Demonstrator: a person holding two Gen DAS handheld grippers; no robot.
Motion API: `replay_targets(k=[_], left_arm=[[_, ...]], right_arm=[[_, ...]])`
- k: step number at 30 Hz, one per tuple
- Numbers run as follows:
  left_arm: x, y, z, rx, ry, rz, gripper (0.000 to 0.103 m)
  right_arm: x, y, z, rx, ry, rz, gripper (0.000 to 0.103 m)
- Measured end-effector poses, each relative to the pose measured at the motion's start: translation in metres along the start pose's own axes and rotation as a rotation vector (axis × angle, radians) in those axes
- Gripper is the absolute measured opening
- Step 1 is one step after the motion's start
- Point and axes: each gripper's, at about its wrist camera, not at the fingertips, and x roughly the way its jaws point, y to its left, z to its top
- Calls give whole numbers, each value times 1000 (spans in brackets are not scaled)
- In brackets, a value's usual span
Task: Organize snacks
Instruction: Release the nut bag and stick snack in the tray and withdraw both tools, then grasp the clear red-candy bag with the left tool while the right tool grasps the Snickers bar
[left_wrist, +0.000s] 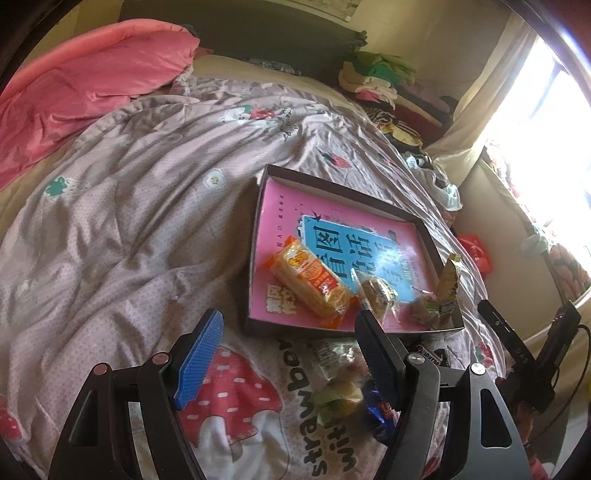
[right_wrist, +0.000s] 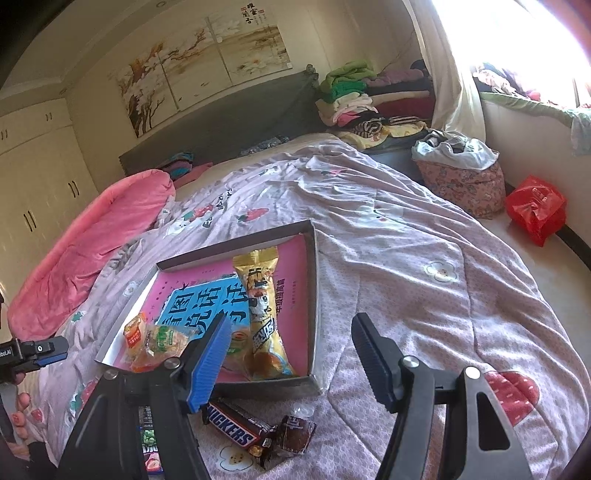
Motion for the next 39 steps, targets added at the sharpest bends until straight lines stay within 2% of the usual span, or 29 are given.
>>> replay_targets(k=[13,20,26,39], left_arm=[[-6,12,-10,4,8,12,75],[-6,7,-16,21,18,4,76],[-3,-4,-20,52,28,-6,75],[14,-36,-36,144,91,-28,75]], right_arm=[[-11,-7,-2,32,8,-13,67],[-16,3,-9,7,35,-2,67],[-15,16,-21,-36,88,22,67],[-7,58,-44,-240,163,39,67]])
